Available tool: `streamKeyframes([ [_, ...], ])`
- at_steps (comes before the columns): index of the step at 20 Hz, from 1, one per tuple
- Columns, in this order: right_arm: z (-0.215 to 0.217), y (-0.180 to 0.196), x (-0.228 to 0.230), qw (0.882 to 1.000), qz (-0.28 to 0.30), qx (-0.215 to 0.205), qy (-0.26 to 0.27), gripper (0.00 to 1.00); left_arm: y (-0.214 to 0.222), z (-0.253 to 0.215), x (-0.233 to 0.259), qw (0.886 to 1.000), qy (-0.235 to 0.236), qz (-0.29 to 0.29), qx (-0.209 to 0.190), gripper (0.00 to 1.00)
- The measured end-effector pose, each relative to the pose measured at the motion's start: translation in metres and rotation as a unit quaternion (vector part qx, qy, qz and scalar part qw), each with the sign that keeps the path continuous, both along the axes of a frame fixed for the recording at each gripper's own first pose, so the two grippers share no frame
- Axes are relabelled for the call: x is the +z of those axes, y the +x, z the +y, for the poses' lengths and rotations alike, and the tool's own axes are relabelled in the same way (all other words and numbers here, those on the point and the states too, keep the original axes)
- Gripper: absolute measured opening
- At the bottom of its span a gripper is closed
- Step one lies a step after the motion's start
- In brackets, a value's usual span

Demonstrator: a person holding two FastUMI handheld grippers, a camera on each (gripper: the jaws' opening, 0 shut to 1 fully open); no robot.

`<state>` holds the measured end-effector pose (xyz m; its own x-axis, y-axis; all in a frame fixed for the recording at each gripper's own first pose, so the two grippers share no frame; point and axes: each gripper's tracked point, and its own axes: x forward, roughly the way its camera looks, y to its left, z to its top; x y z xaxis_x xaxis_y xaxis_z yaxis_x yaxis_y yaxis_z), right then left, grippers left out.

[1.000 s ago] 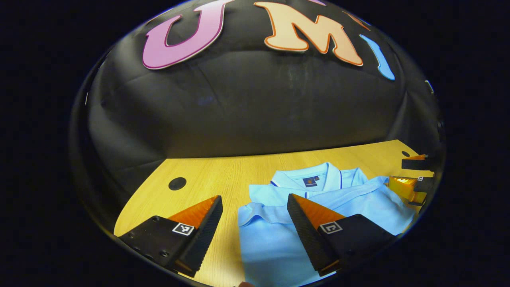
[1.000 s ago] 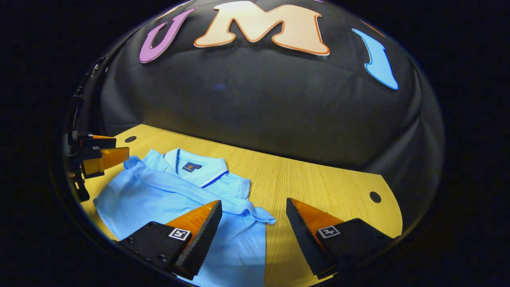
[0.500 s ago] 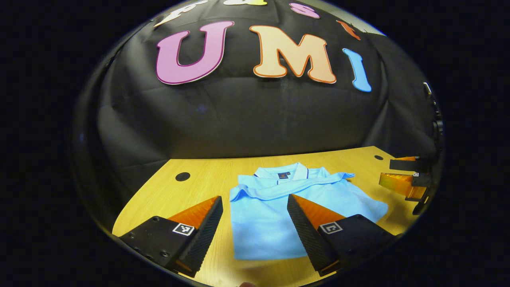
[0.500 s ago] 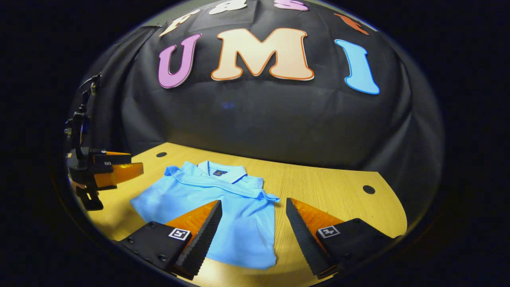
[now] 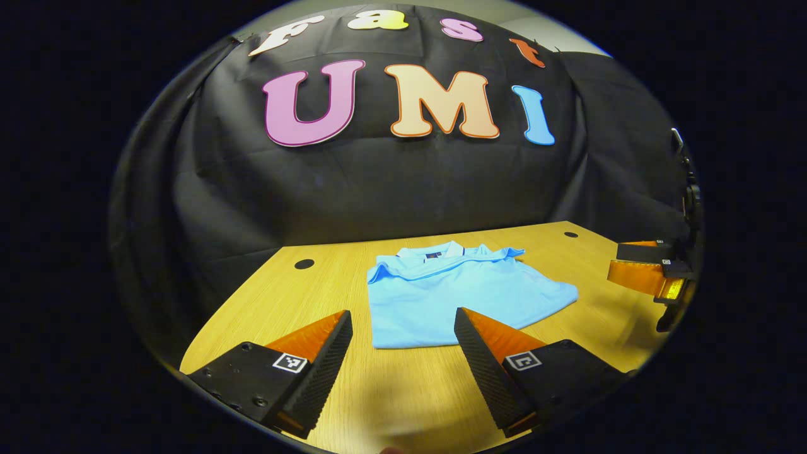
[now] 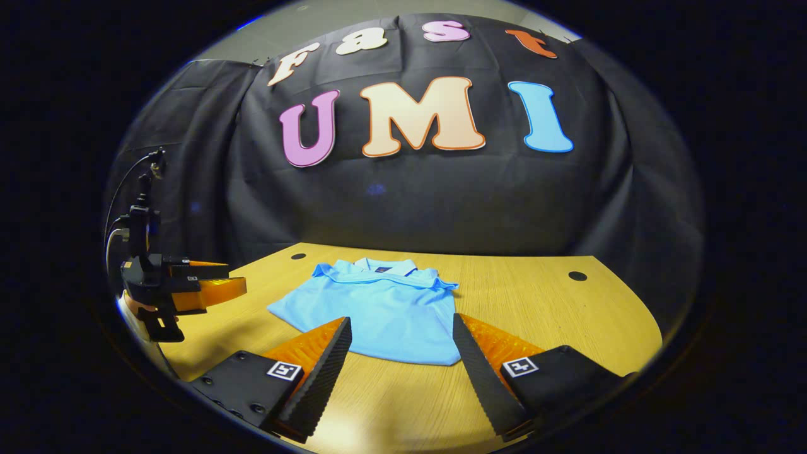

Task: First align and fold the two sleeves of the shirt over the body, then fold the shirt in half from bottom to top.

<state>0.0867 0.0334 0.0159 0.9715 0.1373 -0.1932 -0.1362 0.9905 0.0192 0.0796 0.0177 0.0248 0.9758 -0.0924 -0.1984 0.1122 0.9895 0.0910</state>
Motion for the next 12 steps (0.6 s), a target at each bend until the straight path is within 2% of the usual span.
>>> streamKeyframes([
  [5, -0.003, -0.033, -0.009, 1.000, -0.014, -0.005, 0.013, 1.00, -0.034, -0.014, -0.022, 1.000, -0.019, 0.008, -0.005, 0.98],
  [8, -0.011, -0.045, -0.018, 1.000, -0.013, -0.018, 0.005, 0.99, -0.051, -0.007, -0.034, 1.000, -0.018, 0.019, 0.008, 0.98],
  [12, -0.014, -0.055, -0.027, 0.999, -0.009, -0.026, 0.028, 0.99, -0.065, 0.004, -0.044, 0.999, -0.036, 0.028, 0.025, 0.98],
])
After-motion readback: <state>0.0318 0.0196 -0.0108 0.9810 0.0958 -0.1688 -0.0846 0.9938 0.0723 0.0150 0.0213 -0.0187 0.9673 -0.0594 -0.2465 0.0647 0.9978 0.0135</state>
